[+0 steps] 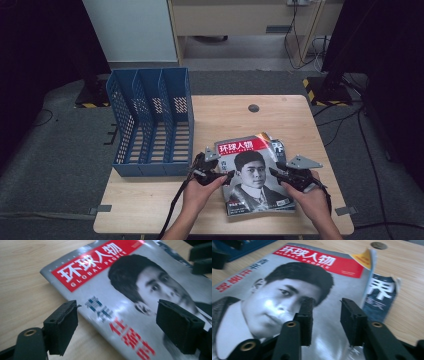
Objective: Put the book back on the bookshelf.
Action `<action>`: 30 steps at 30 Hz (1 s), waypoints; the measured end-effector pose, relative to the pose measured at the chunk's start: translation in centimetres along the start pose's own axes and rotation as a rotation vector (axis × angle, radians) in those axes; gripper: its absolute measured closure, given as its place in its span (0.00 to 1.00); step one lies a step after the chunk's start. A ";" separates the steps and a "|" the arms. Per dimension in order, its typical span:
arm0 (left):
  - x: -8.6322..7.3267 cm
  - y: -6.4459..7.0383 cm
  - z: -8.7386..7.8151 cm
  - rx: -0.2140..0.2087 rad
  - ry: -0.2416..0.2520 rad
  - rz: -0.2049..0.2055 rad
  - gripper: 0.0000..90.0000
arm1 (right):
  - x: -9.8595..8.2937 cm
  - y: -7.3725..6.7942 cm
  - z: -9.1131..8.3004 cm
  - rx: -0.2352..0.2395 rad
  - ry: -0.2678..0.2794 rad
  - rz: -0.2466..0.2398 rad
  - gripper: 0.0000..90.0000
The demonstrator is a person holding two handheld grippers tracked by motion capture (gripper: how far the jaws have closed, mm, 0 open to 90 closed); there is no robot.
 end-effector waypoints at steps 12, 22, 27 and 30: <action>-0.8 -1.5 3.3 0.012 -0.139 -0.115 0.06 | -1.3 -1.5 1.6 0.053 -0.076 -0.004 0.34; -1.3 -1.2 4.5 -0.075 -0.184 -0.192 0.03 | -1.5 -1.7 1.8 0.060 -0.066 -0.027 0.31; -1.2 -0.8 4.9 -0.142 -0.178 -0.236 0.08 | -1.6 -1.6 1.8 0.061 -0.062 -0.029 0.31; -1.2 -0.8 4.9 -0.144 -0.184 -0.232 0.10 | -1.6 -1.6 1.8 0.062 -0.061 -0.030 0.31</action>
Point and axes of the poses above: each handheld gripper's, and its own axes: z roughly forward along the jaws, x roughly out of its top, y roughly to its right, the point moved 10 cm from there along z, roughly forward along the jaws, and after that the axes turned 3 degrees about z, right-handed, at the moved point
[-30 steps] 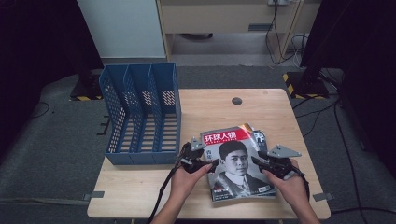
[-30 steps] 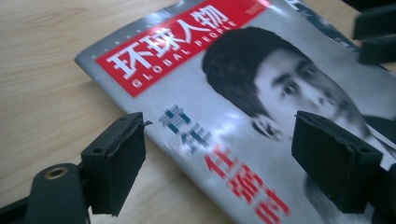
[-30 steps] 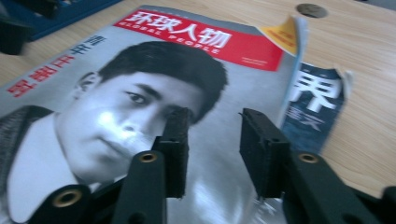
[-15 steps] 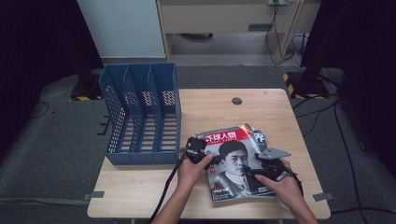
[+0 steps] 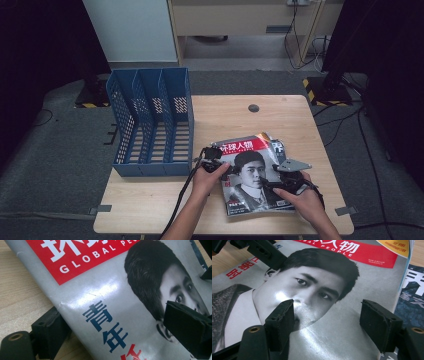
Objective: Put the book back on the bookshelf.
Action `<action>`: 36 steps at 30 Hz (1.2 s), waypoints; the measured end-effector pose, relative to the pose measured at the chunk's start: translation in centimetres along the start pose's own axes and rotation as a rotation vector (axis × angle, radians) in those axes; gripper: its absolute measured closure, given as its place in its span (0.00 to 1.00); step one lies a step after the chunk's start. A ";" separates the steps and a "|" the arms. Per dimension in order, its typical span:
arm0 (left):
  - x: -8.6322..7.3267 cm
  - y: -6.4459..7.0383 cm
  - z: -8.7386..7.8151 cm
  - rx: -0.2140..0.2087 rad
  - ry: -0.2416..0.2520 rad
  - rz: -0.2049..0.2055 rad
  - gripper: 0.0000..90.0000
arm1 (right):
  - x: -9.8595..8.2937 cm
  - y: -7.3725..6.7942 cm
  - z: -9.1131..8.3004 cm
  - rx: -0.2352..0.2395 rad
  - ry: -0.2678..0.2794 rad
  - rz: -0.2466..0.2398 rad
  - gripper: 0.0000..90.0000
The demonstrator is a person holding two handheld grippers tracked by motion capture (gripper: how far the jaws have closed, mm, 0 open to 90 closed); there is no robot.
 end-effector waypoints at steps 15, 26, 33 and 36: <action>2.7 3.7 -3.3 -0.086 0.067 0.079 0.42 | -0.1 0.1 -0.1 0.003 0.013 0.003 0.31; 3.2 4.8 -1.8 -0.134 0.031 0.081 0.61 | -0.1 0.1 0.0 0.009 0.018 0.003 0.31; 3.3 5.6 -0.6 -0.145 0.009 0.095 0.55 | -0.1 0.1 0.0 0.013 0.019 0.001 0.31; 3.3 5.3 -0.8 -0.127 0.001 0.126 0.70 | -0.1 0.2 -0.1 0.015 0.021 0.001 0.31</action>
Point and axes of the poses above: each handheld gripper's, and its own axes: z roughly forward along the jaws, x roughly out of its top, y roughly to its right, the point moved 10 cm from there along z, roughly forward along the jaws, and after that the axes turned 3 degrees about z, right-handed, at the moved point
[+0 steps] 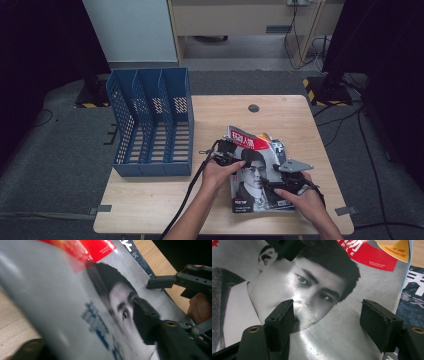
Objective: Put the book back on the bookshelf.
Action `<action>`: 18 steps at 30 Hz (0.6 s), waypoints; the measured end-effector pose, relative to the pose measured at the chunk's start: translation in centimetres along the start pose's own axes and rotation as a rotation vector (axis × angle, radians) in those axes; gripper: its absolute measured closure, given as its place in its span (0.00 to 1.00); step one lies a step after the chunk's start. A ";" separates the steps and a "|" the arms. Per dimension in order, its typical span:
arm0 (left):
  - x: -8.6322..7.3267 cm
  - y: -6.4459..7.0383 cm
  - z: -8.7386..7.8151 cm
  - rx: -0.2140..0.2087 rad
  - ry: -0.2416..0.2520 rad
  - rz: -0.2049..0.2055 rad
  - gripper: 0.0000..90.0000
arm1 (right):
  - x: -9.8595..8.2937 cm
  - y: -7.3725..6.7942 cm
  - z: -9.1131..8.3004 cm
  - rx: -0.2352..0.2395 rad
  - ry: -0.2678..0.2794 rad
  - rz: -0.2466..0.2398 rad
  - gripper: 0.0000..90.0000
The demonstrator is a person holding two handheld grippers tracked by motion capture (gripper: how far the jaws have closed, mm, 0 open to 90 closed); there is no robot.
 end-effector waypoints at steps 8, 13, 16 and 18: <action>0.2 0.0 -0.5 0.035 0.029 0.014 0.90 | 0.0 -0.1 -0.3 0.023 -0.005 0.020 0.32; 1.1 1.2 -1.5 0.046 0.085 0.074 0.92 | 0.4 1.2 -1.6 -0.006 0.040 0.075 0.36; 1.4 1.6 -1.9 0.049 0.101 0.091 0.93 | 0.6 2.7 -2.6 -0.048 0.081 0.122 0.39; 1.7 1.9 -2.3 0.046 0.112 0.096 0.94 | 0.6 3.6 -3.1 -0.080 0.097 0.152 0.41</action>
Point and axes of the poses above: each handheld gripper's, and its own axes: z roughly forward along the jaws, x roughly out of its top, y roughly to its right, the point moved 10 cm from there along z, roughly forward along the jaws, and after that the axes turned 3 degrees about z, right-handed, at the moved point
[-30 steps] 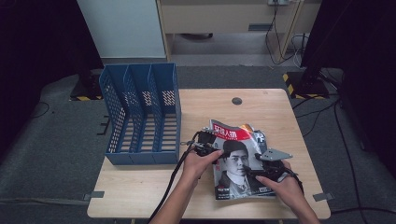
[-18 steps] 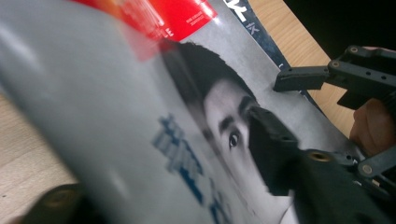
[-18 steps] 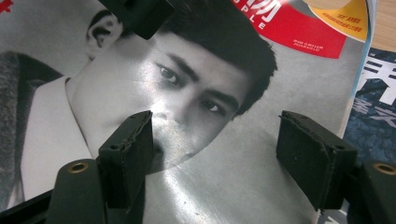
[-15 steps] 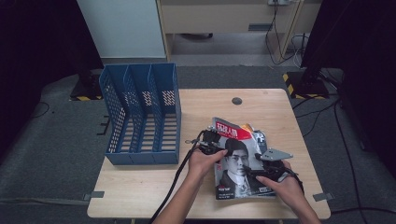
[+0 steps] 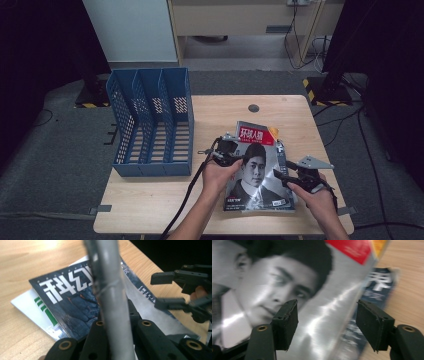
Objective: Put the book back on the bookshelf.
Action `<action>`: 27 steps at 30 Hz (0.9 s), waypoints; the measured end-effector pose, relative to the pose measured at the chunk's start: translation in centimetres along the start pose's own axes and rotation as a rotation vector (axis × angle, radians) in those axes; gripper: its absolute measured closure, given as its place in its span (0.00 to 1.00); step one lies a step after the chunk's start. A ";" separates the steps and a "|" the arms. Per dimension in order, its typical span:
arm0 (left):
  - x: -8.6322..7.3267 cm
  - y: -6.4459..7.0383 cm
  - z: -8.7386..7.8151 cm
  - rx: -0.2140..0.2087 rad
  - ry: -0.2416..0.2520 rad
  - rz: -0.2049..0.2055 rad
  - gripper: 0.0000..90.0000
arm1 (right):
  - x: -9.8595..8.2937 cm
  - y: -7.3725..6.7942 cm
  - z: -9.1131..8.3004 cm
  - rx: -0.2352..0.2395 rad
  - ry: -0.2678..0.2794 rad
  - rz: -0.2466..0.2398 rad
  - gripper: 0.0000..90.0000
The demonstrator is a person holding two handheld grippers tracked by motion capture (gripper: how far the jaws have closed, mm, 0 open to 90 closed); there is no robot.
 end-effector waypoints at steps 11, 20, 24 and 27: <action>2.4 1.1 -3.2 -0.002 0.051 0.073 0.96 | 0.2 1.9 -1.0 -0.076 0.036 0.055 0.47; 6.2 0.6 -7.6 -0.003 0.114 0.115 0.96 | 0.0 2.8 -1.4 -0.117 0.034 0.085 0.50; 7.1 0.0 -8.7 0.006 0.128 0.125 0.96 | 0.2 2.8 -1.3 -0.124 0.037 0.093 0.51; 7.5 -0.5 -9.8 0.023 0.130 0.131 0.96 | 0.1 2.7 -1.1 -0.145 0.028 0.080 0.46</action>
Point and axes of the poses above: each handheld gripper's, and its own axes: z roughly forward along the jaws, x roughly out of its top, y roughly to its right, the point moved 10 cm from there along z, roughly forward along the jaws, and after that the axes turned 3 degrees about z, right-handed, at the moved point
